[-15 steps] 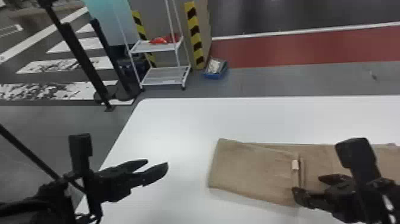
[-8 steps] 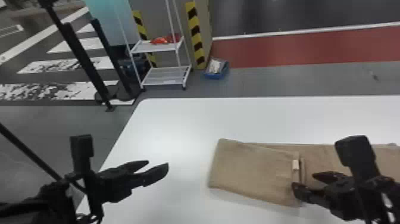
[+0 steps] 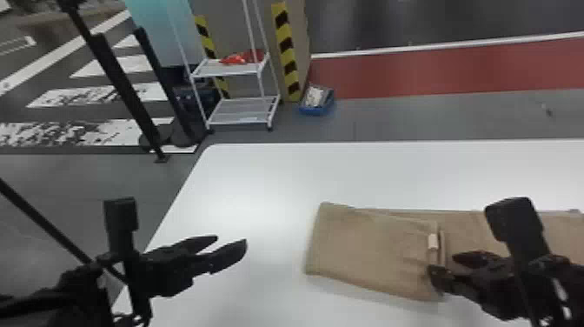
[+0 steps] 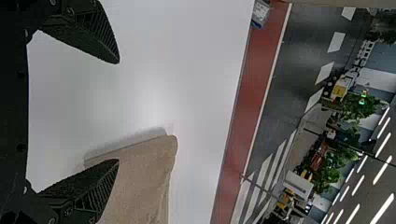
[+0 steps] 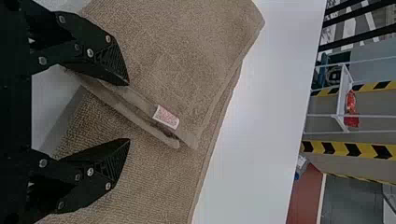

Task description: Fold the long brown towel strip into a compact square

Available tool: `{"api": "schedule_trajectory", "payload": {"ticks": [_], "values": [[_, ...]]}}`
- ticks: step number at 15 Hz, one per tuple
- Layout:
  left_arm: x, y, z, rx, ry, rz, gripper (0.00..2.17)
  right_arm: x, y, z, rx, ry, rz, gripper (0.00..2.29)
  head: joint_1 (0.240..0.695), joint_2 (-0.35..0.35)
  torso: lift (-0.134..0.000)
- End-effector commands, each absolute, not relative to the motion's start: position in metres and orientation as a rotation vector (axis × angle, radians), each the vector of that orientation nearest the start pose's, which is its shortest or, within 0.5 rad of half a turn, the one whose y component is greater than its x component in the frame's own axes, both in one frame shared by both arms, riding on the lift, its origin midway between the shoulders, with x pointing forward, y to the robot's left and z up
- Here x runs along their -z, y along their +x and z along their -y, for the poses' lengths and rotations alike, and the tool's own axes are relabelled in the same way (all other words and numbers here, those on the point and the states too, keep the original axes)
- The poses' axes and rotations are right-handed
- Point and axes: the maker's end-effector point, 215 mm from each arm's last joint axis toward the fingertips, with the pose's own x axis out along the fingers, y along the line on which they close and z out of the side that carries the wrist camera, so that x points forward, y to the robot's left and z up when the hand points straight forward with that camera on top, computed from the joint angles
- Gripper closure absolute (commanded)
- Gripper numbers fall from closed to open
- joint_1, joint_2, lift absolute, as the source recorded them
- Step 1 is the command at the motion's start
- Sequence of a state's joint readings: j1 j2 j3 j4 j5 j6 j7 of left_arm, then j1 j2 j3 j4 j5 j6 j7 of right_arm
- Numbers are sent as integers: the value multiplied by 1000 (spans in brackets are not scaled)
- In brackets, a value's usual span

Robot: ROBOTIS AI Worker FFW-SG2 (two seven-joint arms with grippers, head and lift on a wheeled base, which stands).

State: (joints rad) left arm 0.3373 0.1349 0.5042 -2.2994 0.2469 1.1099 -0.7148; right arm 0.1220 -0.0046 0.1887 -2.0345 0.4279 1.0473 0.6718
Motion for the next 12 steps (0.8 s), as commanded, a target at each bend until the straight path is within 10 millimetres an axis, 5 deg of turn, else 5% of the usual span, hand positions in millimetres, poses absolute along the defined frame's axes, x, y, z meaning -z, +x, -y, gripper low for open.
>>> {"api": "schedule_trajectory", "payload": {"ticks": [1,12], "values": [[368,398,-312,352,-276,-586,147,453,450,101,-546,-137,-753,650,695,273,-125],[370,388,-319,340,-276,-593,167,453,450,101,-540,-145,-753,826,695,281,-125]]}}
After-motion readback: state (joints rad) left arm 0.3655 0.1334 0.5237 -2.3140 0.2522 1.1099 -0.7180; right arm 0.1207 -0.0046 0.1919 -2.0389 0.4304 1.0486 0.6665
